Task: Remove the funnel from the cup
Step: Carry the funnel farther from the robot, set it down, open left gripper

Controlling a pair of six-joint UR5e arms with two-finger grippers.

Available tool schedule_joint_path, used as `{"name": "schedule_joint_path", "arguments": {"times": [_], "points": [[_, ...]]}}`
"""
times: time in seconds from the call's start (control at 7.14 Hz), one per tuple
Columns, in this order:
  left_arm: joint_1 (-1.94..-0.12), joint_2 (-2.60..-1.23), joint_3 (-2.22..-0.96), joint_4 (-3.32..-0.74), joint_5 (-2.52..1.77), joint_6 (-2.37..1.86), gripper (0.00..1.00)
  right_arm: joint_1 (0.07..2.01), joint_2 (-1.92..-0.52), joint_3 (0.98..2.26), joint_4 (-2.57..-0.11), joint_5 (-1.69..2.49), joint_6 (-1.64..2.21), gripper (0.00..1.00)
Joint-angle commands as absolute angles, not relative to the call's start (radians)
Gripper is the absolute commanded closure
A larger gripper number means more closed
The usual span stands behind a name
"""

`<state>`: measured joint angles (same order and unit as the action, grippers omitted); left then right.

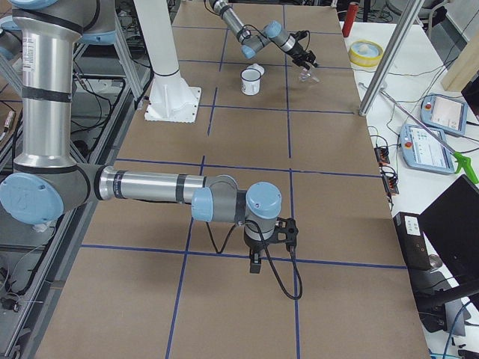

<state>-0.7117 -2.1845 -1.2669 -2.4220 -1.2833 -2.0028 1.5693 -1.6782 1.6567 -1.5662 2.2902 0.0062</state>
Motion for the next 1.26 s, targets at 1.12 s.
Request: {"name": "schedule_joint_path", "arguments": {"times": [1.12], "points": [[-0.879,-1.938,-2.14,-1.42,-1.951,-0.996,0.0,1.569,-1.678,1.655,-1.566,2.29,0.006,0.0]]}}
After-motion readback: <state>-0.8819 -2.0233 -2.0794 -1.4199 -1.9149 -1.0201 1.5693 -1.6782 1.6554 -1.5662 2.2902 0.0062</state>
